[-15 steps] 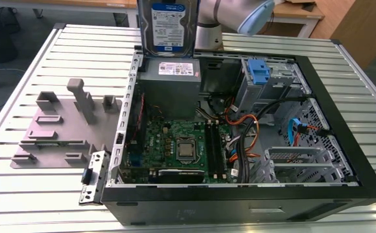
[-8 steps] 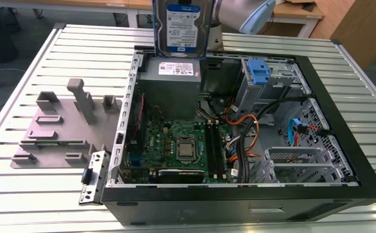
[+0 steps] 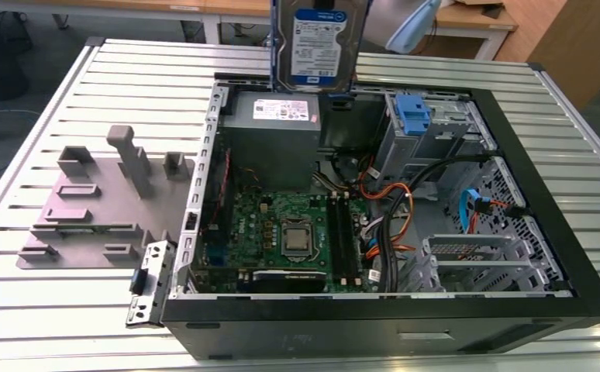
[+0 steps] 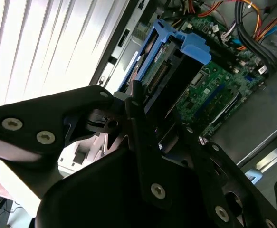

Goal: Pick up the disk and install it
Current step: 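Pick up the disk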

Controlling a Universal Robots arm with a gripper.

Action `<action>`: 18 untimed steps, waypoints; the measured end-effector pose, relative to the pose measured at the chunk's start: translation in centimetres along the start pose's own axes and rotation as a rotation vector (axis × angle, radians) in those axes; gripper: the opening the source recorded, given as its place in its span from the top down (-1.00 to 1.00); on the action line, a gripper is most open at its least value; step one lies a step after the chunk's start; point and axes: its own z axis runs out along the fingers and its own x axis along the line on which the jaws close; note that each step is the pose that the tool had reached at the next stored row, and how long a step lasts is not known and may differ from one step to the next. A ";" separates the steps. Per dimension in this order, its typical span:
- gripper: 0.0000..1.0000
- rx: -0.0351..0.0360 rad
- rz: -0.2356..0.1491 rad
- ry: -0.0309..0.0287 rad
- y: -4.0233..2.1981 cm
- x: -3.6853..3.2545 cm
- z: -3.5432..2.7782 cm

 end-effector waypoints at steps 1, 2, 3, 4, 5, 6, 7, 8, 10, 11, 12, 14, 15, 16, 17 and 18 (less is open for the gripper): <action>0.30 -0.0001 0.000 0.0000 -0.31 0.00 0.01; 0.30 -0.0003 0.000 0.0000 -0.63 -0.01 0.01; 0.30 -0.0003 0.000 0.0000 -0.93 -0.01 0.02; 0.30 -0.0005 0.000 0.0000 -1.27 -0.01 0.03; 0.30 -0.0006 0.000 0.0000 -1.58 -0.01 0.03; 0.30 -0.0007 0.000 0.0001 -1.88 -0.01 0.04; 0.30 -0.0008 0.000 0.0001 -2.13 -0.01 0.05; 0.30 -0.0006 0.001 -0.0002 -2.32 0.00 0.07; 0.30 -0.0006 0.004 -0.0002 -2.58 0.02 0.12; 0.30 -0.0006 0.007 0.0000 -2.67 0.03 0.13; 0.30 -0.0006 0.010 0.0002 -2.75 0.03 0.13; 0.30 -0.0005 0.011 0.0001 -2.78 0.03 0.14; 0.30 -0.0005 0.011 0.0000 -2.78 0.03 0.14; 0.30 -0.0005 0.011 0.0000 -2.78 0.03 0.14; 0.30 -0.0005 0.011 0.0000 -2.79 0.05 0.14; 0.30 -0.0006 0.011 0.0002 -2.79 0.11 0.14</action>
